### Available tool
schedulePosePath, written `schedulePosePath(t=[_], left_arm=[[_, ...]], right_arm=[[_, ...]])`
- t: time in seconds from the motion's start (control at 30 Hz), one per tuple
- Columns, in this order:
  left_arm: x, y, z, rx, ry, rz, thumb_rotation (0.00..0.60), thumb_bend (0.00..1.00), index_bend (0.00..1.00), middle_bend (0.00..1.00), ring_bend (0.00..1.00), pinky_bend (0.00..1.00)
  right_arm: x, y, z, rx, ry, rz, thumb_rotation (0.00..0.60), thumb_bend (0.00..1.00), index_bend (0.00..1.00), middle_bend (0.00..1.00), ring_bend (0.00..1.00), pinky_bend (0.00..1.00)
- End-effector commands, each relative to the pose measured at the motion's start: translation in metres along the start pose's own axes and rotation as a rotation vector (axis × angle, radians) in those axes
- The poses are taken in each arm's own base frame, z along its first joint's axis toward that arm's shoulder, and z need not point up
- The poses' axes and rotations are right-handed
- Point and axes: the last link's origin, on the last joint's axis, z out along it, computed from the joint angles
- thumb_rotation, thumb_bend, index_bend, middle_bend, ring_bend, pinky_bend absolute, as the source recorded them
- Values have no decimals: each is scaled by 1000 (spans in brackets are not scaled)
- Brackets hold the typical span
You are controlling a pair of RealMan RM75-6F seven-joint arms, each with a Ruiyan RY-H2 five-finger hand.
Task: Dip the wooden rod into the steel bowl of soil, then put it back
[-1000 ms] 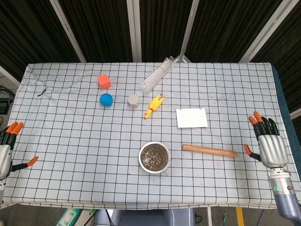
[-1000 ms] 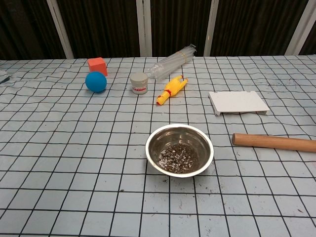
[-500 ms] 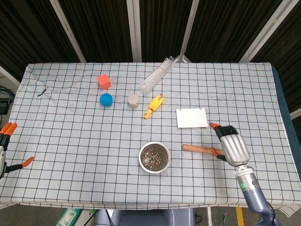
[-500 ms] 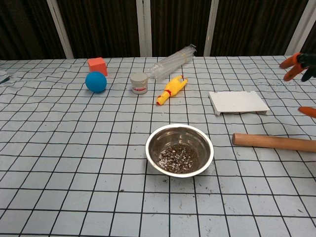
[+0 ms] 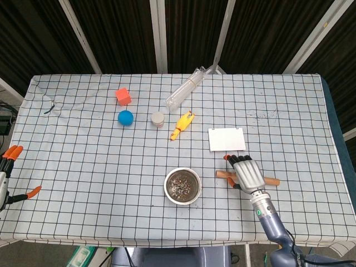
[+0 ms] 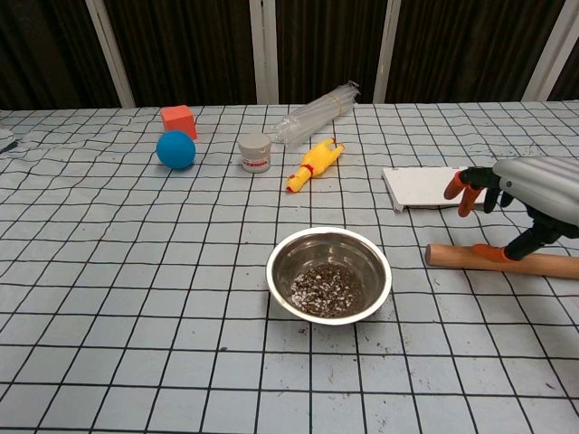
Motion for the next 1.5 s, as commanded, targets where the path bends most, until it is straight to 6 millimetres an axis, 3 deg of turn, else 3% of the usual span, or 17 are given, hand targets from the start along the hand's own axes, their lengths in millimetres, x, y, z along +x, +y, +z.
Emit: schedulePosePath(t=[0.03, 0.53, 0.7, 0.93, 1.17, 1.33, 1.5], left_arm=[[-1, 1, 1, 1, -5, -3, 600, 50, 0, 0, 0, 0], [-1, 2, 2, 0, -13, -7, 600, 50, 0, 0, 0, 0], [-1, 2, 2, 2, -15, -10, 600, 50, 0, 0, 0, 0], [-1, 2, 2, 3, -15, -11, 600, 50, 0, 0, 0, 0], [-1, 2, 1, 5, -18, -13, 600, 50, 0, 0, 0, 0], [-2, 2, 2, 7, -22, -13, 600, 50, 0, 0, 0, 0], [-2, 2, 2, 8, -22, -14, 600, 50, 0, 0, 0, 0]], right_arm=[[-4, -6, 1, 10, -2, 7, 600, 364, 272, 348, 361, 331], [-16, -4, 6, 1, 4, -20, 600, 362, 350, 356, 366, 331], [-16, -4, 5, 4, 2, -20, 600, 364, 379, 356, 364, 277], [-14, -9, 3, 56, -1, -29, 600, 363, 380, 358, 364, 274], [-18, 0, 6, 101, -38, -99, 600, 363, 380, 362, 368, 268], [-20, 3, 6, 75, -56, -117, 600, 363, 380, 362, 320, 130], [-20, 4, 6, 53, -54, -129, 600, 363, 390, 362, 318, 105]])
